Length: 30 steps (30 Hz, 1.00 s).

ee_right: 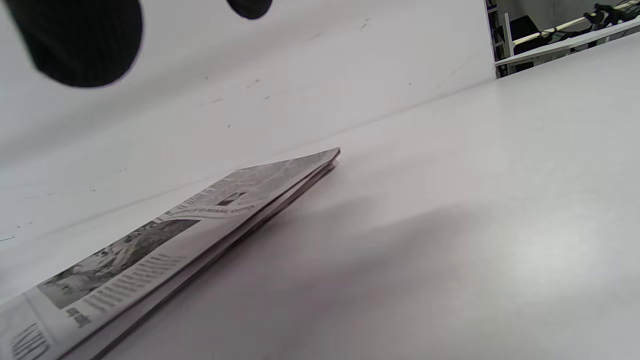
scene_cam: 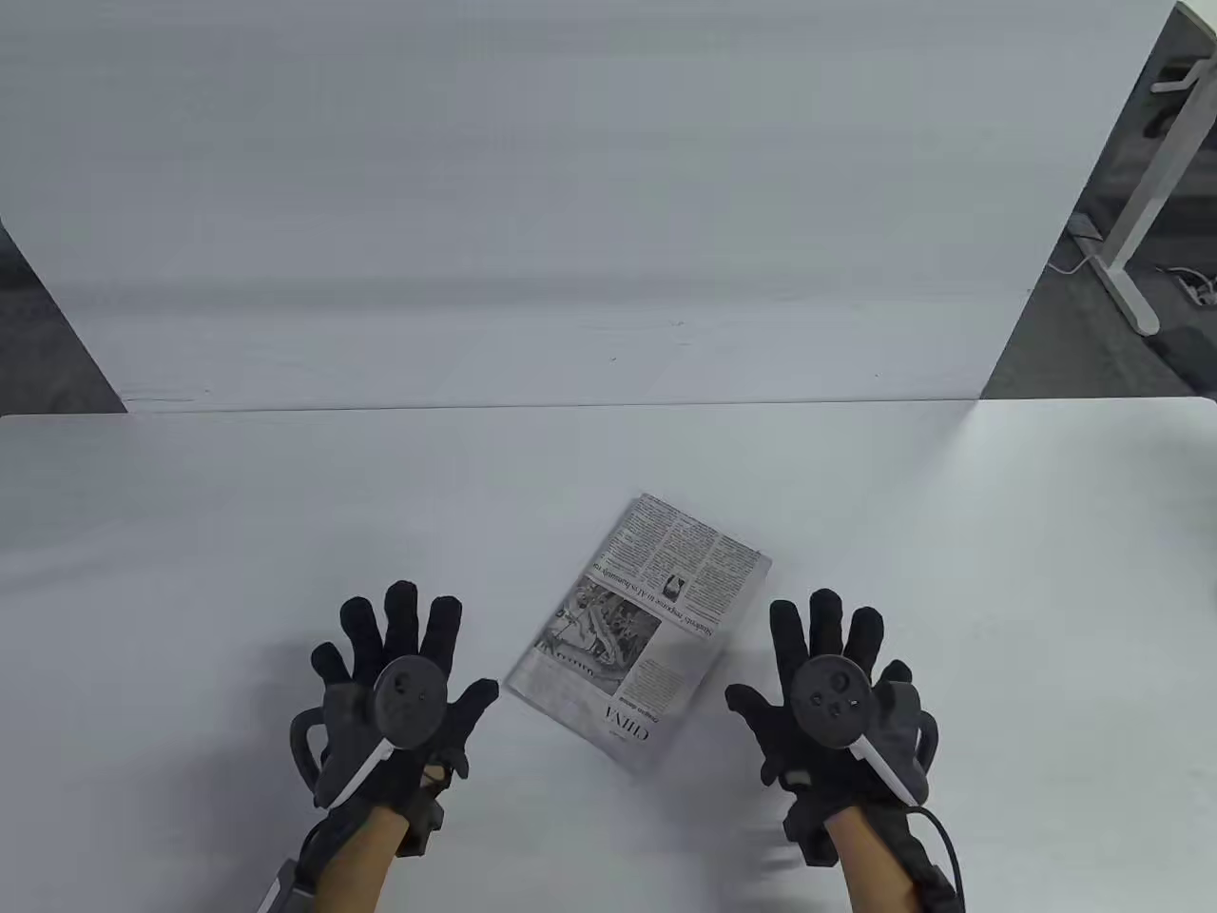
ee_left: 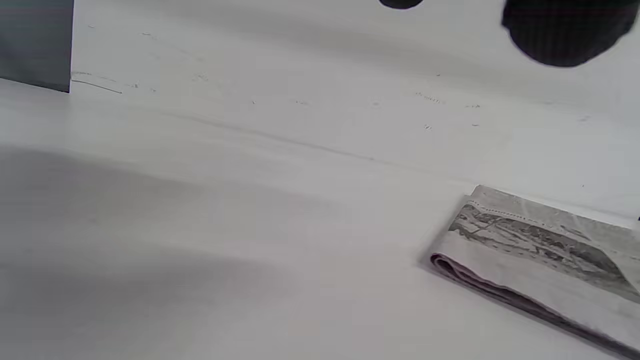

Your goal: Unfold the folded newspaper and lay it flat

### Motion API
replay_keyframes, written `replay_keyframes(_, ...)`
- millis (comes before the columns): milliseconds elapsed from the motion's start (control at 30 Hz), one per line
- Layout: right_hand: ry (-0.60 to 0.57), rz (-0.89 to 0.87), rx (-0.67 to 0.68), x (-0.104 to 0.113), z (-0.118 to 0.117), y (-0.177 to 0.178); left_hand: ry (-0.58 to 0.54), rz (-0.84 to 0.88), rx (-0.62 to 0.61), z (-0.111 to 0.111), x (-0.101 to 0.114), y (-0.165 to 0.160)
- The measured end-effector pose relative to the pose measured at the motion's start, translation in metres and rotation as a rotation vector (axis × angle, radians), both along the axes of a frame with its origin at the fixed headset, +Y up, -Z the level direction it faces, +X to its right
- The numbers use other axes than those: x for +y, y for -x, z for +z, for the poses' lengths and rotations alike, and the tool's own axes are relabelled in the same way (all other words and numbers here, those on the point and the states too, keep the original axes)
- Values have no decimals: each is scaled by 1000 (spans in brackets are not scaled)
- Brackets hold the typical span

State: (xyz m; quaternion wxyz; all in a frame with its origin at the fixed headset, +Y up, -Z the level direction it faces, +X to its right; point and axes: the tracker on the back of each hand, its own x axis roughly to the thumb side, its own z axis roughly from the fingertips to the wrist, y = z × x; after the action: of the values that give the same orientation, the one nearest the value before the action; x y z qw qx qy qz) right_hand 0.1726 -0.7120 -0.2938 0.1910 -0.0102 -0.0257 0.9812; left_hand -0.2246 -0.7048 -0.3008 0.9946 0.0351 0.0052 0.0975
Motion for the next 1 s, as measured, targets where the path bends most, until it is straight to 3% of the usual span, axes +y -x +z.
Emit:
replay_keyframes(633, 28, -43, -16, -2, 1, 0, 130, -2, 5, -8, -11, -7)
replay_keyframes(867, 43, -75, -23, -6, -2, -3, 285, -71, 64, -55, -3, -51)
replay_keyframes(1000, 38, -99, -16, -5, -1, -4, 346, -118, 105, -74, -14, -76)
